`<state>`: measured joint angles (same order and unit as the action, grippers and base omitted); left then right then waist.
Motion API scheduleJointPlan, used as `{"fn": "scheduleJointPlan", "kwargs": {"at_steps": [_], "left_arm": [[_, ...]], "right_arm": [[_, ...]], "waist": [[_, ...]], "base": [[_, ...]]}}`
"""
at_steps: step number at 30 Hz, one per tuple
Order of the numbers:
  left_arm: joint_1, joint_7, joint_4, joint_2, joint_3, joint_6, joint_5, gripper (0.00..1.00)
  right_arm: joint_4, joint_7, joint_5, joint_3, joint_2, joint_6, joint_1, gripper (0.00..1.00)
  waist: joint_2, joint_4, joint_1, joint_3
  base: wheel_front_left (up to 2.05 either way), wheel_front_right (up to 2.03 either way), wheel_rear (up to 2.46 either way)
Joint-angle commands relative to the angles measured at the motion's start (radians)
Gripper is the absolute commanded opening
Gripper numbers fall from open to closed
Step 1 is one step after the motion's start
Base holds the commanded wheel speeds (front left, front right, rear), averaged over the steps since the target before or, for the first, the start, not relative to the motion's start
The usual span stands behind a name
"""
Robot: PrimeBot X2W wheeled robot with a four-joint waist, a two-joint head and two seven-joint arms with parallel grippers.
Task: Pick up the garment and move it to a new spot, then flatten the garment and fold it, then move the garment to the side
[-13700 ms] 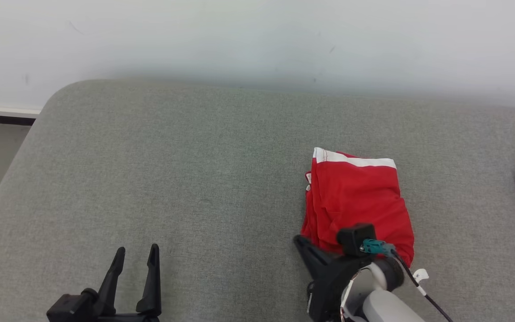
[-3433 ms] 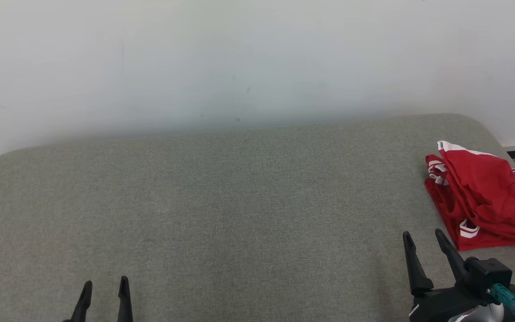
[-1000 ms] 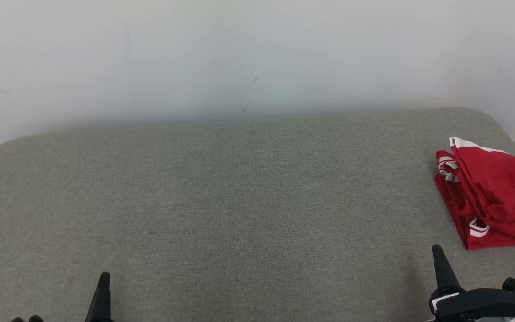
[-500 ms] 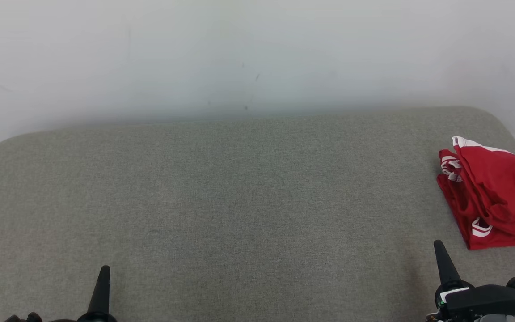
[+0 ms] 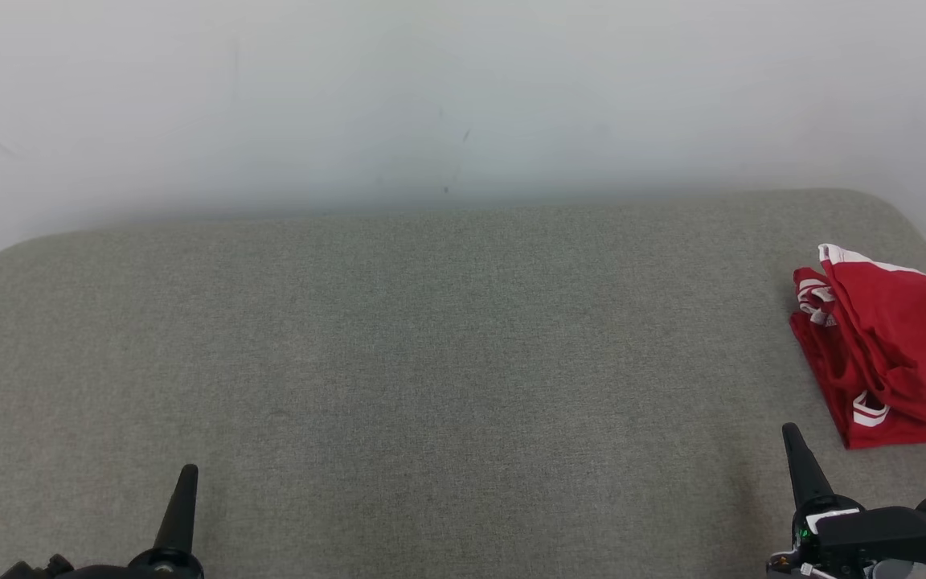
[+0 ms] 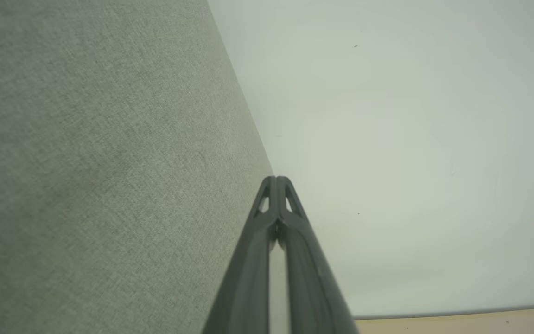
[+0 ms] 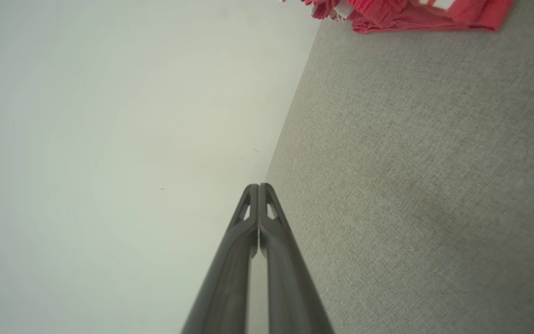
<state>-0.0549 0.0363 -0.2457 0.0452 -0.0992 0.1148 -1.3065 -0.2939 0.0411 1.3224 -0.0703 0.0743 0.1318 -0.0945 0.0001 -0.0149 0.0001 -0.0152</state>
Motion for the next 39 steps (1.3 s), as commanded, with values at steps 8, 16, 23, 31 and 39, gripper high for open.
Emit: {"fn": "scheduleJointPlan", "kwargs": {"at_steps": [8,16,23,31,39], "left_arm": [[-0.028,0.02,0.005,0.006,-0.007,0.009,-0.081,0.0],[-0.037,0.036,0.003,0.006,-0.009,0.01,-0.143,0.0],[-0.046,0.053,0.002,0.007,-0.012,0.014,-0.203,0.0],[-0.053,0.068,0.001,0.007,-0.014,0.017,-0.258,0.0],[-0.061,0.081,0.0,0.008,-0.017,0.017,-0.308,0.0]], "right_arm": [[0.019,0.02,0.074,-0.014,-0.007,-0.001,-0.014,0.0],[0.028,0.035,0.133,-0.023,-0.012,-0.002,-0.015,0.0],[0.037,0.048,0.19,-0.031,-0.017,-0.002,-0.016,0.0],[0.044,0.063,0.242,-0.039,-0.021,-0.002,-0.017,0.0],[0.052,0.075,0.294,-0.047,-0.026,-0.002,-0.017,0.0]], "waist": [[-0.0001,0.003,0.0,0.004],[-0.0001,0.006,0.0,0.007],[-0.0001,0.009,0.0,0.011],[-0.0001,0.012,-0.0001,0.014],[-0.0001,0.015,-0.0001,0.018]], "base": [[0.0,0.0,0.0],[0.0,0.0,0.0],[0.0,0.0,0.0],[0.0,0.0,0.0],[0.0,0.0,0.0]]}}
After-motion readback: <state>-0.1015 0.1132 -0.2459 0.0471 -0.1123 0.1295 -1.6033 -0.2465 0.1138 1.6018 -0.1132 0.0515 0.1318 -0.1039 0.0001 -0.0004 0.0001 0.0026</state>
